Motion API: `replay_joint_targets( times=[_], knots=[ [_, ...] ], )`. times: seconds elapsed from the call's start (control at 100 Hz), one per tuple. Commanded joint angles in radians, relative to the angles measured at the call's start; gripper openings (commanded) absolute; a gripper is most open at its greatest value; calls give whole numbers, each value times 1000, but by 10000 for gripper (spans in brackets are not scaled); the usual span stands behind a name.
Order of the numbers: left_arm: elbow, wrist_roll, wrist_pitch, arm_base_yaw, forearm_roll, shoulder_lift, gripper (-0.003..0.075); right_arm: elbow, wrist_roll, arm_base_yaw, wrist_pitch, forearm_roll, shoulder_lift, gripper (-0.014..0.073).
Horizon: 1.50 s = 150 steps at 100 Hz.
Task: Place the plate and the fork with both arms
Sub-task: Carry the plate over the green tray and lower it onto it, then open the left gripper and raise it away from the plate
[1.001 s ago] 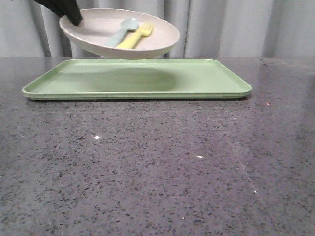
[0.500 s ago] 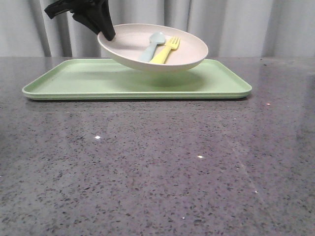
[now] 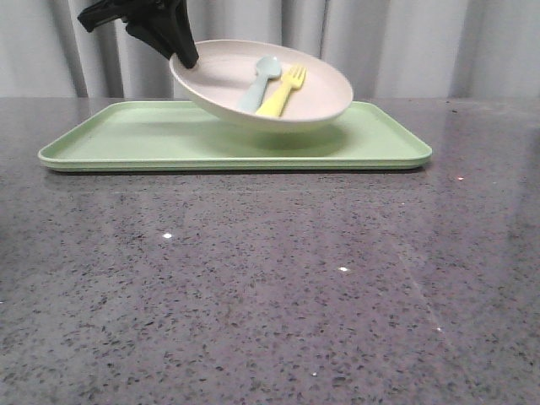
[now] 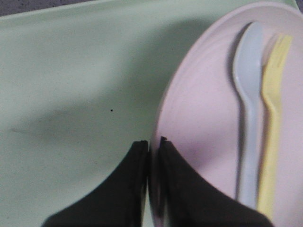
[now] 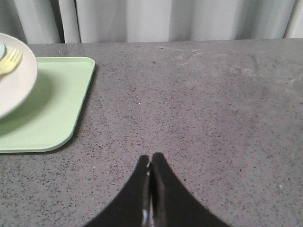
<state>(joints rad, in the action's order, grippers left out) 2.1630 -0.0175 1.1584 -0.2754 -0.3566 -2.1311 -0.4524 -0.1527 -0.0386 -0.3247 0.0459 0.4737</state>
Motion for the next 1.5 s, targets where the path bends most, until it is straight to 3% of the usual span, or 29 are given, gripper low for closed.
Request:
replay_joint_targets(
  times=[0.0, 0.45, 0.67, 0.83, 0.98, 1.221, 1.491],
  knots=[
    [39, -15, -58, -5, -54, 53, 104, -39, 2, 0, 84, 11, 12, -58],
    [59, -17, -53, 1, -59, 60, 357, -39, 2, 0, 84, 11, 12, -58],
    [100, -17, 21, 1, -3, 76, 357, -39, 2, -1, 146, 11, 12, -58],
    [100, -17, 54, 1, 96, 120, 354, -102, 5, -45, 88, 11, 49, -58],
    [98, -17, 76, 1, 193, 182, 354, -240, 38, -108, -5, 12, 160, -58],
    [81, -14, 102, 2, 217, 241, 354, -469, 55, -197, -116, 12, 412, -58],
    [-121, -14, 21, 4, 280, 374, 354, -733, 57, -259, -278, 12, 680, -55]
  ],
)
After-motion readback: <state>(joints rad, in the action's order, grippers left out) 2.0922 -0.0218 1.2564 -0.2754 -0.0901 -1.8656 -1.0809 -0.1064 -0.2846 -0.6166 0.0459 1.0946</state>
